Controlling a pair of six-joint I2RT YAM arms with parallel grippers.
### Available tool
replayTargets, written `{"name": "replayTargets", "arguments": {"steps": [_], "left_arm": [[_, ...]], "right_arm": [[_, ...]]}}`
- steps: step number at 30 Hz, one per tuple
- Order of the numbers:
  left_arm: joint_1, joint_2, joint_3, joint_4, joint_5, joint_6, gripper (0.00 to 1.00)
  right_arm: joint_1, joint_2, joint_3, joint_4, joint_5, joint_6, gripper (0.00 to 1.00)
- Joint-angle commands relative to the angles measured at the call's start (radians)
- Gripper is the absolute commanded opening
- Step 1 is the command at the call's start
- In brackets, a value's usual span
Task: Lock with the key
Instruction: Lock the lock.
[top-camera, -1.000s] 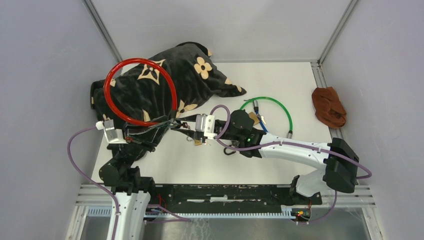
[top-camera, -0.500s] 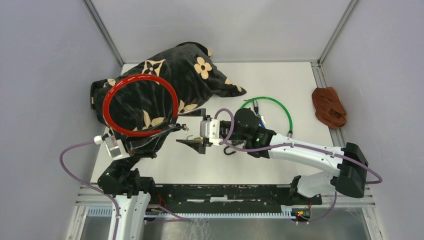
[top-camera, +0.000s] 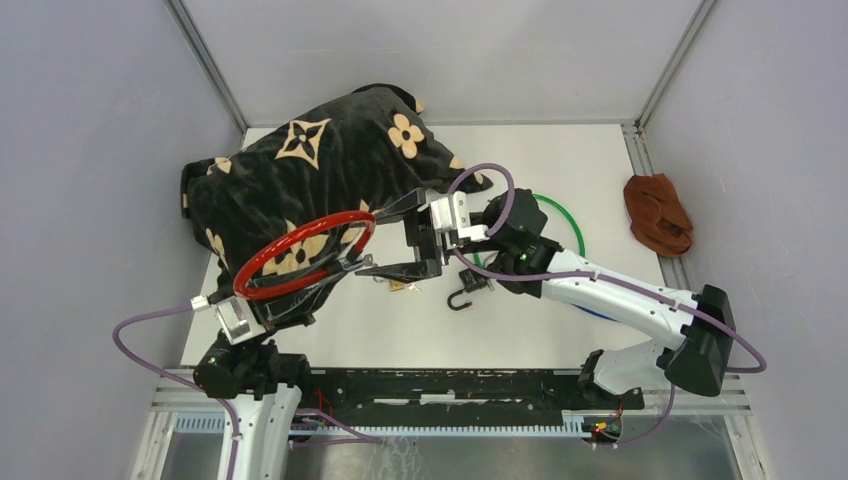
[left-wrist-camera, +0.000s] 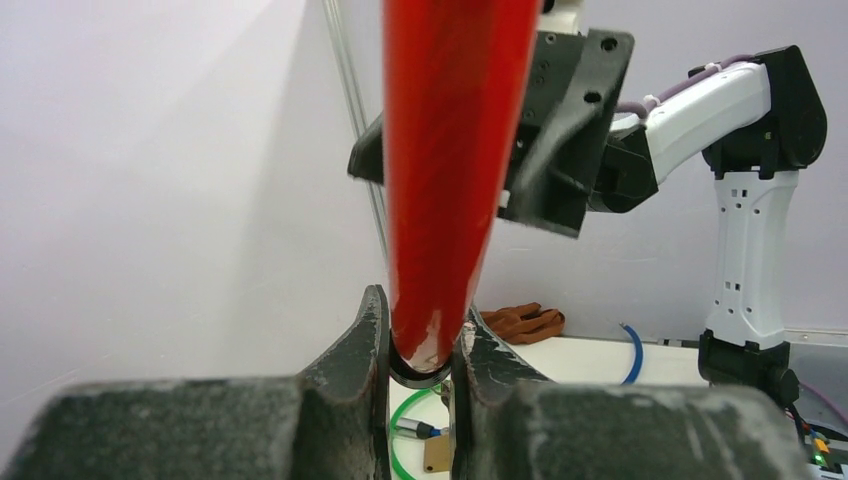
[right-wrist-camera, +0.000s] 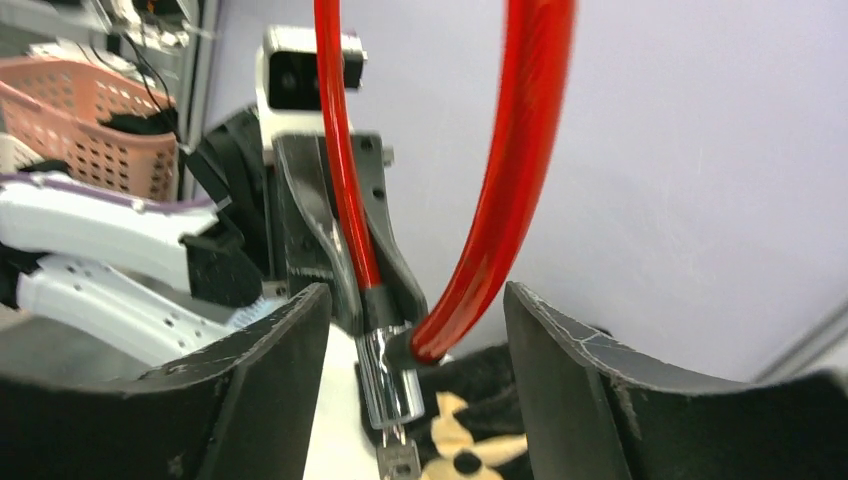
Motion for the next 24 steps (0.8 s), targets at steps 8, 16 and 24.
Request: {"name": "replayTargets", "arguments": {"steps": [8,16,24], "left_arm": [[0.007,-0.012,0.020,0.074,-0.096,-0.023,0.02],[0.013,-0.003,0.019,0.116,-0.263,-0.169,0.02],[0.019,-0.014,0.006,0.126,-0.311,-0.175,0.02]], "right_arm": [[0.010,0.088,0.068,0.242,-0.054,0.275,0.13],[0.037,0.167,0.057,0.190,-0.055,0.254,0.00],[0.044,0.193,0.098,0.109,-0.075,0.217,0.16]]}}
